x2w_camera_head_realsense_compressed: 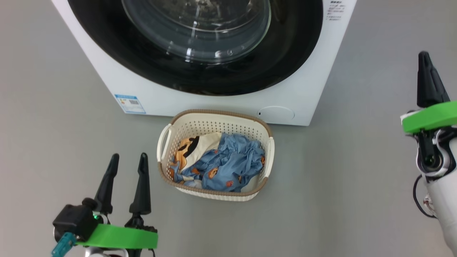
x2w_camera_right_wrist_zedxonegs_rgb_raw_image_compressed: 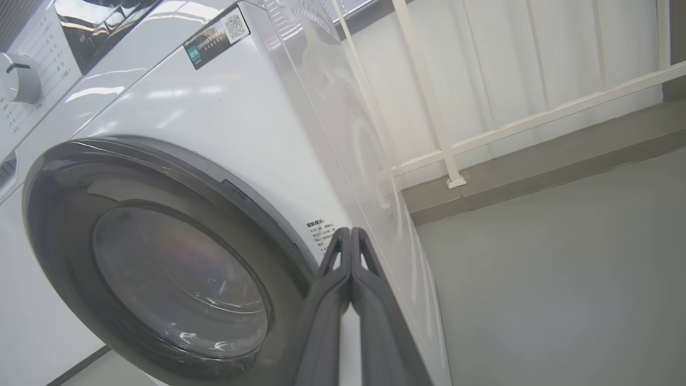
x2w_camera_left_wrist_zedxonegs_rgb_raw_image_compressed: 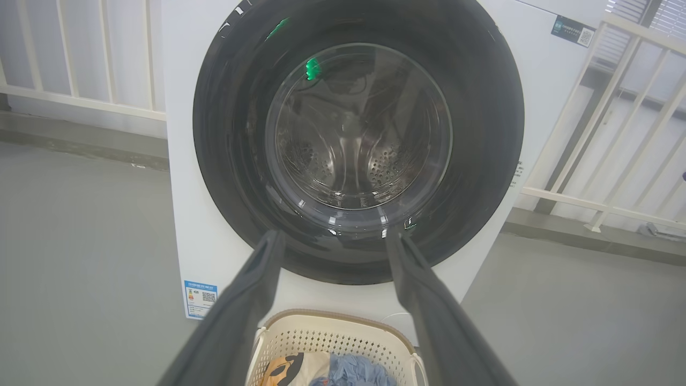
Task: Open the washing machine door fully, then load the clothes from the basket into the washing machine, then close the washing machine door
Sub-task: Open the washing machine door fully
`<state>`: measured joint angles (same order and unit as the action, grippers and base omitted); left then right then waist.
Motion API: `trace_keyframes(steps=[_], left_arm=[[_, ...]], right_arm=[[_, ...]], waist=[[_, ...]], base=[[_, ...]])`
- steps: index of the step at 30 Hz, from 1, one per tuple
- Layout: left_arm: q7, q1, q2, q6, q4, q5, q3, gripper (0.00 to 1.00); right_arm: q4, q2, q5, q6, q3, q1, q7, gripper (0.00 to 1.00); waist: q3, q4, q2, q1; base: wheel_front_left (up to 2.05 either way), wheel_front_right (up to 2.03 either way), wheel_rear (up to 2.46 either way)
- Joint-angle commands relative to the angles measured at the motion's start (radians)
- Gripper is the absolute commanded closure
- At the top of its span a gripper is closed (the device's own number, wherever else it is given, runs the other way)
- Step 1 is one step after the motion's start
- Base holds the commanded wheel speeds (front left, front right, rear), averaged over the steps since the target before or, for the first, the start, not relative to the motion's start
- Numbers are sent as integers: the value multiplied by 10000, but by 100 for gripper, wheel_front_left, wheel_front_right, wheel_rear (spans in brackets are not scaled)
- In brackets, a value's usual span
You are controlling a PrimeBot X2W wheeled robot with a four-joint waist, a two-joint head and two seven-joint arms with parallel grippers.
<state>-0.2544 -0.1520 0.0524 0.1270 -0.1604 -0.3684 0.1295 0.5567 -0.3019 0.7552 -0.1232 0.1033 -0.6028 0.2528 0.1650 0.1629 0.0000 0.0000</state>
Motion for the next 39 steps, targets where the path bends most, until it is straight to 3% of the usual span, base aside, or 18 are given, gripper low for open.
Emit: trace_keyframes(steps=[1, 8, 17, 29, 39], left_arm=[[-74, -424, 192, 36, 354, 55, -255, 0], [-74, -664, 177, 36, 434, 131, -269, 0], [-74, -851, 104, 36, 422, 342, -265, 0], [-74, -1088, 32, 36, 518, 400, -249, 0], [-74, -1126, -12, 36, 620, 362, -320, 0]], right_arm=[[-139, -129, 393, -75, 262, -332, 60, 100], [-57, -538, 2139, -75, 810, -1303, -476, 100], [360, -742, 4999, -75, 751, -2504, -2124, 100], [978, -767, 6660, -75, 810, -4079, -3548, 100], [1796, -245, 8437, -75, 368, -5245, -5357, 100]], waist=[[222, 161, 0, 0], [721, 386, 0, 0], [1117, 686, 0, 0], [1587, 977, 0, 0], [1859, 1117, 0, 0]], base=[[0, 0, 0], [0, 0, 0], [0, 0, 0], [0, 0, 0], [0, 0, 0]])
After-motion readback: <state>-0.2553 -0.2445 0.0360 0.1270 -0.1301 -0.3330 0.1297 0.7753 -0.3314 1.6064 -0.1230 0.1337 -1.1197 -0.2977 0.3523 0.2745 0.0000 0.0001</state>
